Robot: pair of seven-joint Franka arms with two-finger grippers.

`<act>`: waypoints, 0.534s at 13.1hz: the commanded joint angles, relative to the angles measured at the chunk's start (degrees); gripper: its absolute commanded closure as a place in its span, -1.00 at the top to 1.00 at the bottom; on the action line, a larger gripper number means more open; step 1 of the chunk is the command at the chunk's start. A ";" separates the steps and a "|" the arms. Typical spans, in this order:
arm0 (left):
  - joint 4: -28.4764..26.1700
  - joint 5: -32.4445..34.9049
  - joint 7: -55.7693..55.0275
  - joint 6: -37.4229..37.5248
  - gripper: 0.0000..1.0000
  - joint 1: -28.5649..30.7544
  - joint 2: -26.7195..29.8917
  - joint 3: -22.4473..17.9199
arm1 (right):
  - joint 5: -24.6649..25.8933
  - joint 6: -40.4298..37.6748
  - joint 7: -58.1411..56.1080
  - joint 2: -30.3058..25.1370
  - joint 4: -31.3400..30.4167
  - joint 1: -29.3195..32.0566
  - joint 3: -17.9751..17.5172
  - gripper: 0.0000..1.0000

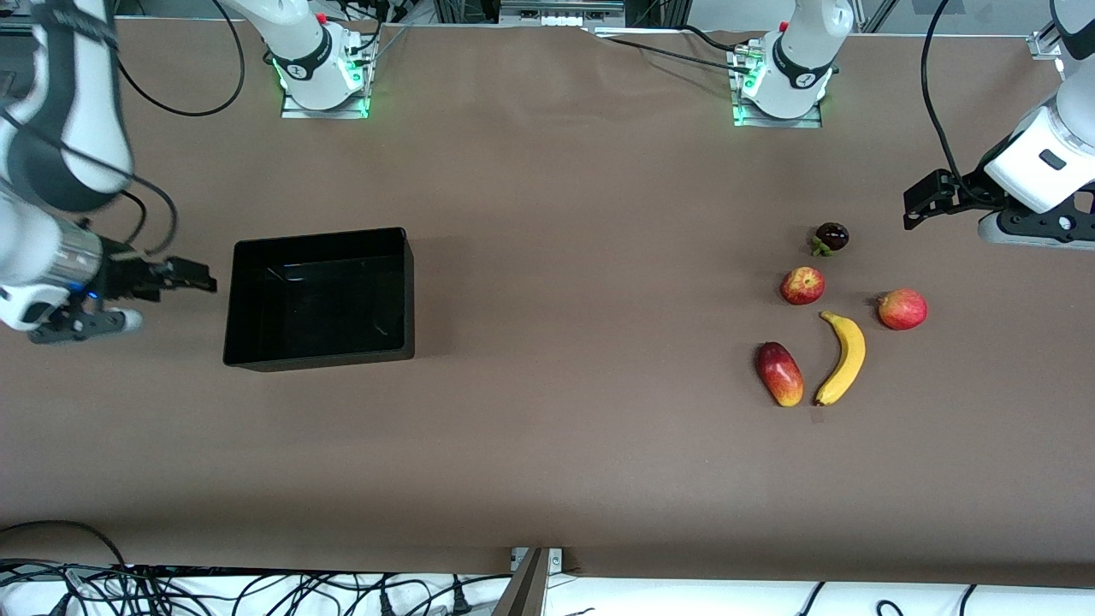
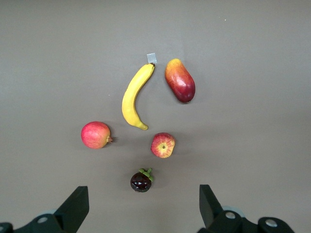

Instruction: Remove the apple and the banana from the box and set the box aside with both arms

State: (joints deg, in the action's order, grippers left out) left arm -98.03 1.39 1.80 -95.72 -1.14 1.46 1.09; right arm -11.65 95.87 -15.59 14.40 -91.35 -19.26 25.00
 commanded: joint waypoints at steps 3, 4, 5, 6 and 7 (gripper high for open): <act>2.14 1.16 1.28 1.33 1.00 -0.35 -1.11 -0.21 | 5.41 -6.05 5.47 -5.61 2.76 -4.46 -0.39 1.00; 2.14 1.07 1.28 1.33 1.00 -0.35 -1.11 -0.21 | 6.28 -5.87 5.57 -5.52 2.76 -4.47 -0.48 1.00; 2.14 1.16 1.28 1.33 1.00 -0.35 -1.11 -0.21 | 6.81 -5.52 5.66 -5.52 2.67 -4.55 -1.35 1.00; 2.14 1.16 1.28 1.33 1.00 -0.44 -1.11 -0.21 | 6.73 -5.26 5.83 -5.52 2.41 -4.64 -1.62 1.00; 2.14 1.16 1.28 1.33 1.00 -0.44 -1.11 -0.21 | 6.64 -5.25 5.83 -5.44 2.32 -4.99 -1.62 1.00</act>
State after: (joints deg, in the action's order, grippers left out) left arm -97.95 1.39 1.80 -95.72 -1.14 1.32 1.09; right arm -5.82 90.38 -10.90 9.20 -88.45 -23.86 23.88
